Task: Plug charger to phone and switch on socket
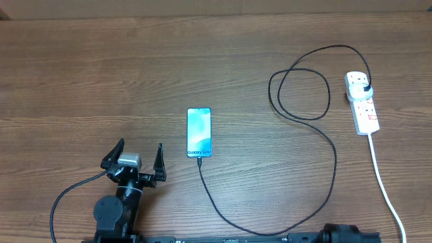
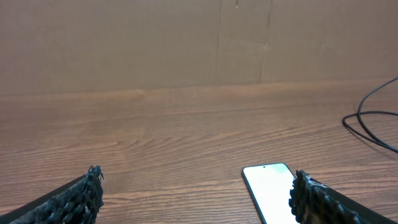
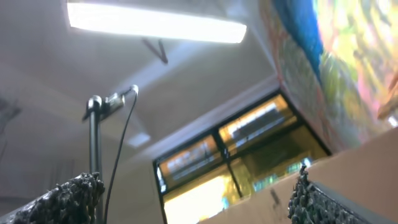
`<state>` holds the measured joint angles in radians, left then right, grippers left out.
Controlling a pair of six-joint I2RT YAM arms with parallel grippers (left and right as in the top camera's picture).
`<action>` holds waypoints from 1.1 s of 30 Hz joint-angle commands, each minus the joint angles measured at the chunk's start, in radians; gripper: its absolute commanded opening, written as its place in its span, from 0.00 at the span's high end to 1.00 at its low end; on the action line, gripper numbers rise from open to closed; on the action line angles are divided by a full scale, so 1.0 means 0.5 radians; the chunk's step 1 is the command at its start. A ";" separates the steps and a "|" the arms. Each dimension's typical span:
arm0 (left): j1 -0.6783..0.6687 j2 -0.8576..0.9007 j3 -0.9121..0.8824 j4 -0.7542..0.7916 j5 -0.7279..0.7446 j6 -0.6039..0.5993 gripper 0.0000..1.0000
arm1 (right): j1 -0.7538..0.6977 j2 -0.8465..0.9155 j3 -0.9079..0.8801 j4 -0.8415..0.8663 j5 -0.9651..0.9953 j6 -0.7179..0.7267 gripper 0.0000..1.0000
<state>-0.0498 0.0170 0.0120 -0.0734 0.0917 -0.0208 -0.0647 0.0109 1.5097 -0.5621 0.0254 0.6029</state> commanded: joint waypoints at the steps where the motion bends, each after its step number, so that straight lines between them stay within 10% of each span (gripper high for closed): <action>1: 0.021 -0.013 -0.014 0.005 -0.029 -0.019 0.00 | 0.005 -0.012 -0.143 0.093 0.184 0.012 0.00; 14: 0.021 -0.013 -0.014 0.005 -0.029 -0.018 0.00 | 0.005 -0.012 -1.067 0.713 0.265 0.059 0.00; 33: 0.021 -0.013 -0.014 0.005 -0.029 -0.019 0.00 | 0.005 -0.012 -2.242 0.593 0.328 0.058 0.00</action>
<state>-0.0498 0.0170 0.0116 -0.0734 0.0917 -0.0208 -0.0647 0.0113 0.4503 -0.2775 0.1829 0.6289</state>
